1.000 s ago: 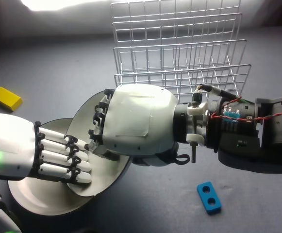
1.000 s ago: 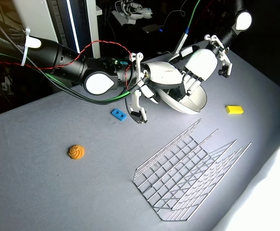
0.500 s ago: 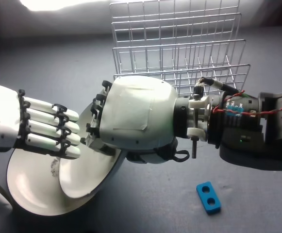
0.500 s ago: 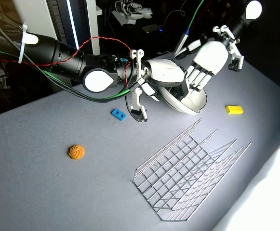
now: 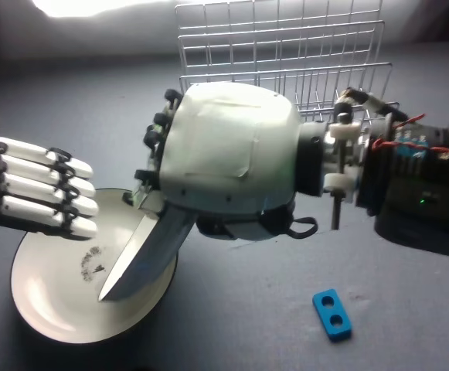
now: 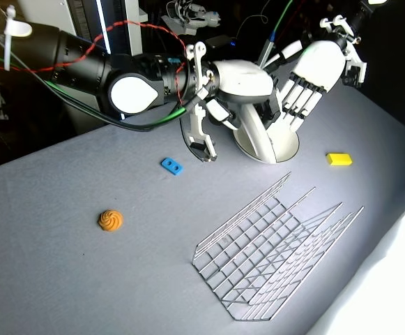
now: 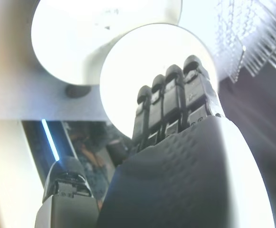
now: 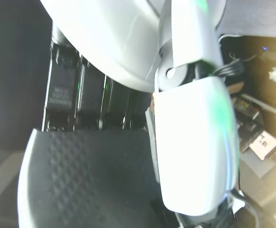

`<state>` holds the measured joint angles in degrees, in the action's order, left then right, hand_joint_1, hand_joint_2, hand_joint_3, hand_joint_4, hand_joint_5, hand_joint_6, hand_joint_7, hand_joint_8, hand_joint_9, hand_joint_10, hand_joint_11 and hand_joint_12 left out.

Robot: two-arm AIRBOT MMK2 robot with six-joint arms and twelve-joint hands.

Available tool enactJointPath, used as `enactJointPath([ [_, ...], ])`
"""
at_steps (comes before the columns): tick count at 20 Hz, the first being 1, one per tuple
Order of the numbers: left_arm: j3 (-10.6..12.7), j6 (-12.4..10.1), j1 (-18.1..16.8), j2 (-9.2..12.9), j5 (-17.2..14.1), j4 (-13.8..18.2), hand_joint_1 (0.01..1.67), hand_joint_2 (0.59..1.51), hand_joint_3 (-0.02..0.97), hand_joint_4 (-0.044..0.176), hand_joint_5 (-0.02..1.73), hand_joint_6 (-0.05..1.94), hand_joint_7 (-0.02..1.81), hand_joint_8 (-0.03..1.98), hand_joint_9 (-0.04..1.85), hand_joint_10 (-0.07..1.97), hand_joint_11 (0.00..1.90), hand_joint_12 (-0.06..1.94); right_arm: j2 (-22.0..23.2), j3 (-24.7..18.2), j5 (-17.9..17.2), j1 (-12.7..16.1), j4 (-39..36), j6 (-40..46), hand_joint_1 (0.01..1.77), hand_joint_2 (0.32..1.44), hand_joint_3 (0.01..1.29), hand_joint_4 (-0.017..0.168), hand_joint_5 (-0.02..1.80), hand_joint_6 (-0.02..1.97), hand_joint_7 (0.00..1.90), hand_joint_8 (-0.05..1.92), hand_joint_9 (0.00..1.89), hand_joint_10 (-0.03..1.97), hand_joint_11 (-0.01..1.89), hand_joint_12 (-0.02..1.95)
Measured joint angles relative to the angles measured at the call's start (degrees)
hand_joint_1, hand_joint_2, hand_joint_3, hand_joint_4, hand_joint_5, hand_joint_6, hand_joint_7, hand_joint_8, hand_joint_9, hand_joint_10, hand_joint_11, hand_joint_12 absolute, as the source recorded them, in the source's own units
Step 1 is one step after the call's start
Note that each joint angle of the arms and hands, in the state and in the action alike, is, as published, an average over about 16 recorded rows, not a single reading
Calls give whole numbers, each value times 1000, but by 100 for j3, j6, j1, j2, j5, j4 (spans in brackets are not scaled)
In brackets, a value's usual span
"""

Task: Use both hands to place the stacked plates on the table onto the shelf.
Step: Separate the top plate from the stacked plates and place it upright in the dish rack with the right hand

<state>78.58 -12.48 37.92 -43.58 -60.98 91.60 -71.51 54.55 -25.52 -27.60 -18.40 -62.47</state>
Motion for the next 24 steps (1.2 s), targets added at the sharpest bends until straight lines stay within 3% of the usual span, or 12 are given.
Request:
enactJointPath([
  [4,7,-132,-77,143,-18,77,13,1076,18,1,115,19,111,19,76,11,24,25,292,-243,95,283,254,30,1314,926,12,3,983,831,1184,663,1161,756,921,1108],
  [8,77,-212,-108,215,-26,106,13,1077,18,2,106,18,107,19,70,12,22,24,586,-433,248,630,625,70,1308,927,12,2,995,818,1188,679,1202,617,923,1128],
  [13,188,-241,-119,234,-28,121,13,1077,18,2,106,18,104,19,64,12,18,14,923,-595,490,1135,1180,142,1308,927,12,0,1000,800,1182,700,1169,746,903,1189],
  [19,277,-242,-105,238,-36,126,13,1074,18,2,117,18,100,19,59,12,20,8,1258,-653,800,1731,1815,278,1314,926,12,-1,1023,788,1183,676,1165,741,904,1123],
  [24,282,-263,-101,265,-42,82,13,1069,18,1,127,18,101,19,60,12,24,8,1440,-539,1114,2104,1715,1066,1329,926,13,-2,1043,768,1191,616,1125,871,901,1064],
])
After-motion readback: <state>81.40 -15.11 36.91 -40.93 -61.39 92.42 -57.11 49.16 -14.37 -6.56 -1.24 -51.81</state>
